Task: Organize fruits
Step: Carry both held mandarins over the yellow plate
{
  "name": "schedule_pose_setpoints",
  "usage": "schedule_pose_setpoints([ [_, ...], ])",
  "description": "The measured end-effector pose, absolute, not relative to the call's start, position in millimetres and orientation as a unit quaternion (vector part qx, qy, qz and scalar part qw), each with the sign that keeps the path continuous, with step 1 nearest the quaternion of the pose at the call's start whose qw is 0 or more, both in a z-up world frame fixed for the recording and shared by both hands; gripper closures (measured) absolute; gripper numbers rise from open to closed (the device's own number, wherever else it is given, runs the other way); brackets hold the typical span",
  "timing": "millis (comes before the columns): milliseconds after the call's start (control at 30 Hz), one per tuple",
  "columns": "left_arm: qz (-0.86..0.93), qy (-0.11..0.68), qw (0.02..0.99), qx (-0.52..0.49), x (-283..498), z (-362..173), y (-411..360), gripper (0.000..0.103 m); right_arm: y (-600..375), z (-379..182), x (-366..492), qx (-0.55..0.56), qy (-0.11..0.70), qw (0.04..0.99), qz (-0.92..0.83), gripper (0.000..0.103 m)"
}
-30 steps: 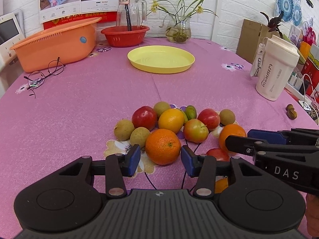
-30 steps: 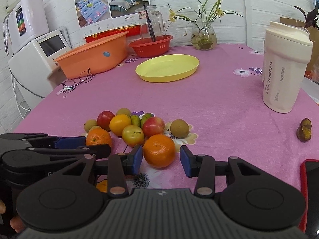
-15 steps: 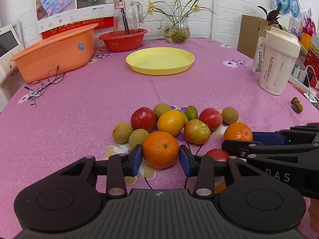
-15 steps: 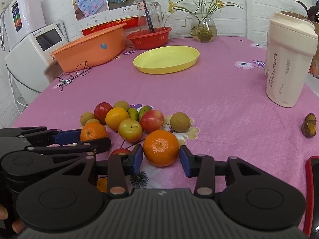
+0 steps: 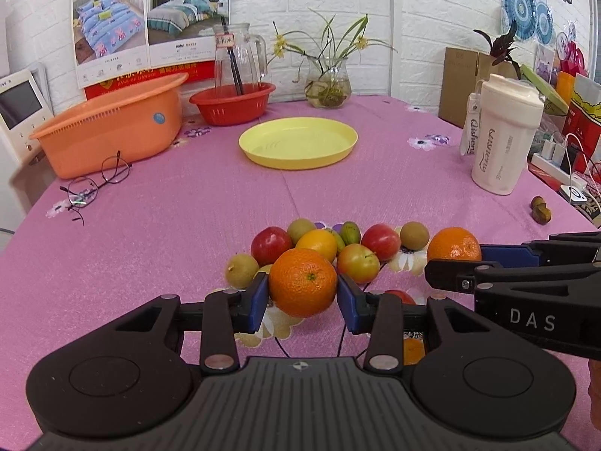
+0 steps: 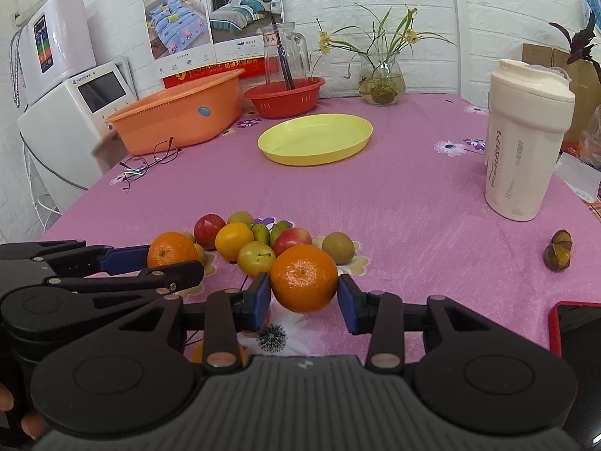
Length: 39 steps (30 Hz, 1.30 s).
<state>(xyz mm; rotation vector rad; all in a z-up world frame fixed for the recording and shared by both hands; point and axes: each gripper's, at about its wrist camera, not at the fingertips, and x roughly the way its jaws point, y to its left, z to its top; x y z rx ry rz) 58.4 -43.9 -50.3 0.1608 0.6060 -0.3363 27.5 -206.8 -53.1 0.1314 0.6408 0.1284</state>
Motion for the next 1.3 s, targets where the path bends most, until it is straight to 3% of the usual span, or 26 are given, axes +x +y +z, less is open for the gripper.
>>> schedule_pose_setpoints([
  [667, -0.150, 0.253, 0.952, 0.085, 72, -15, -40, 0.066, -211, -21, 43, 0.044, 0.259, 0.964, 0.041, 0.027],
  [1300, -0.158, 0.239, 0.955, 0.080, 172, -1, -45, 0.066, -227, -5, 133, 0.059, 0.246, 0.967, 0.043, 0.027],
])
